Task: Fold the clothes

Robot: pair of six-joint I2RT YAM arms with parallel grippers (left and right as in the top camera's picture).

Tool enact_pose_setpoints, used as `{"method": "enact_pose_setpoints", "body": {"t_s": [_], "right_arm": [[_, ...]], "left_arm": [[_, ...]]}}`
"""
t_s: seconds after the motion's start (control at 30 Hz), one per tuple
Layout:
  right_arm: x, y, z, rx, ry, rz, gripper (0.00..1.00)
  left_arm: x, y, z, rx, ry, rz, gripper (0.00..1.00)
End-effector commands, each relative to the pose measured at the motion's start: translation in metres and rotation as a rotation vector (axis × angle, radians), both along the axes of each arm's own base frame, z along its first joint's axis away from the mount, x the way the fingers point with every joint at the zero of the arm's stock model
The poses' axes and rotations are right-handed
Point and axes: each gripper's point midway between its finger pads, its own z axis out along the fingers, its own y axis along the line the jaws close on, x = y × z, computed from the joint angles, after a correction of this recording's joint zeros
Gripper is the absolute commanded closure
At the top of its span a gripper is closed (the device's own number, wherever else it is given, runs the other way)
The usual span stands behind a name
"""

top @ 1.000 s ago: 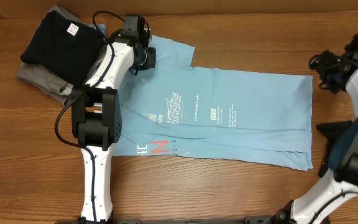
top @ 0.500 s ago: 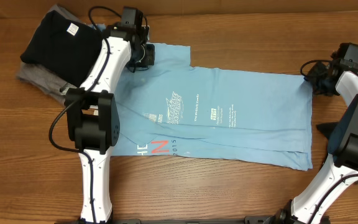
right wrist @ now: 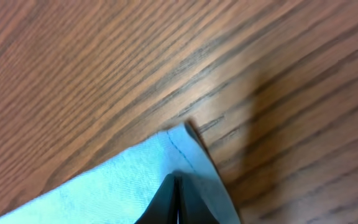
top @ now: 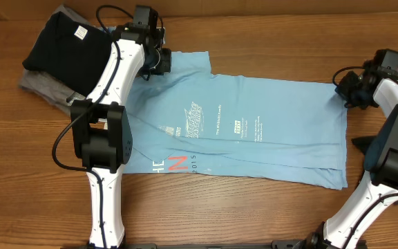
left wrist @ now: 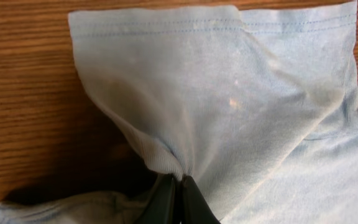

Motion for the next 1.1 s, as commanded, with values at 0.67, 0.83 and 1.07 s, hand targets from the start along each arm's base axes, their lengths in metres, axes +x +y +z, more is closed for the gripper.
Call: {"method": "enact_pose_setpoints", "body": {"t_s": [0.67,0.83,1.07], "right_arm": [[0.018,-0.019,0.035,-0.094,-0.081,-0.029,0.29],[0.017,0.003,0.003,-0.028,-0.027,0.017,0.39],[0.018,0.017,-0.008,-0.012,-0.002,0.043,0.76]], "left_arm": [[0.04,-0.001,0.043,0.017,-0.218,-0.014,0.28],[0.039,-0.002,0.04,0.019,-0.21,-0.016,0.28],[0.038,-0.002,0.04,0.02,-0.205,-0.015,0.24]]}}
